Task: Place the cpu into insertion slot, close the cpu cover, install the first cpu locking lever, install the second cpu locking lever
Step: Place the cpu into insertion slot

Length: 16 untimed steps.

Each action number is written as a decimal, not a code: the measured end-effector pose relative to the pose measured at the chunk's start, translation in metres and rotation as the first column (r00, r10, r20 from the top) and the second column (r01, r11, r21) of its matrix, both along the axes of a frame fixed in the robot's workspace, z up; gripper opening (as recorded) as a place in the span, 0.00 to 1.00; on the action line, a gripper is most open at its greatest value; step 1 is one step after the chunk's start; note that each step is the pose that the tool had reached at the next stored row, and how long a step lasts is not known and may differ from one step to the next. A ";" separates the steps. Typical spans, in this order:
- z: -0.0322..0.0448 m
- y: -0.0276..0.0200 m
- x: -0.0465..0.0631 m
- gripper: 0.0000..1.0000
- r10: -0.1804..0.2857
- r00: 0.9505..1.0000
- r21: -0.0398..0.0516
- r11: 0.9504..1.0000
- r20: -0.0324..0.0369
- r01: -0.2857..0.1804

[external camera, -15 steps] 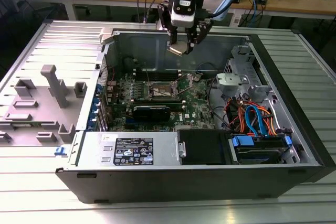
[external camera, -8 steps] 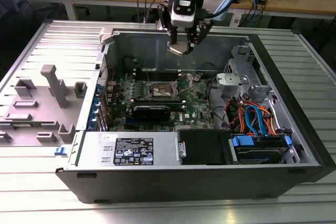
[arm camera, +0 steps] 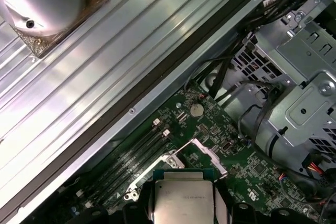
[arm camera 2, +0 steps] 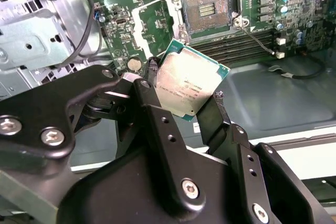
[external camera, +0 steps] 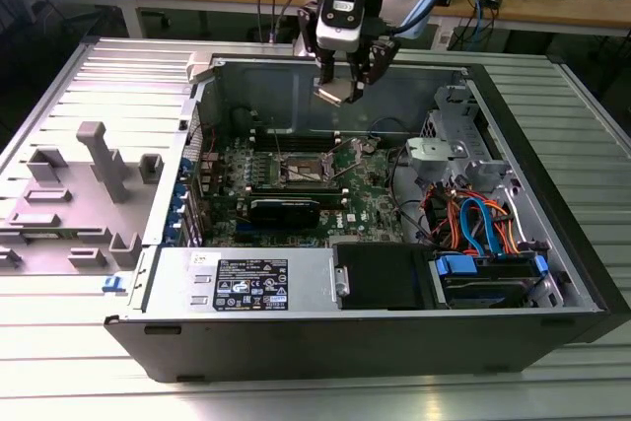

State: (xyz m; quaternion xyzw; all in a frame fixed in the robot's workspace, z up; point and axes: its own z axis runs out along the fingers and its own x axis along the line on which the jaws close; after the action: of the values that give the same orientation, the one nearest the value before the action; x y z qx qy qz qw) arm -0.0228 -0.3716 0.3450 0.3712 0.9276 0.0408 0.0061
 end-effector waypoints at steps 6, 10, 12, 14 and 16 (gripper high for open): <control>-0.0004 0.0000 0.000 0.54 -0.046 0.999 0.000 0.999 0.000 0.046; -0.0004 0.0000 0.000 0.54 -0.046 0.999 0.000 0.999 0.000 0.046; -0.0006 0.0000 0.000 0.54 -0.052 0.999 0.000 0.999 0.000 0.052; -0.0007 0.0000 0.000 0.54 -0.069 0.998 0.000 0.998 0.000 0.069; -0.0010 0.0000 0.000 0.54 -0.086 0.996 0.000 0.996 0.000 0.086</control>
State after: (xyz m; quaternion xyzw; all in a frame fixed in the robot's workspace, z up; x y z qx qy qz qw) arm -0.0231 -0.3716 0.3440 0.4106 0.9109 0.0405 0.0078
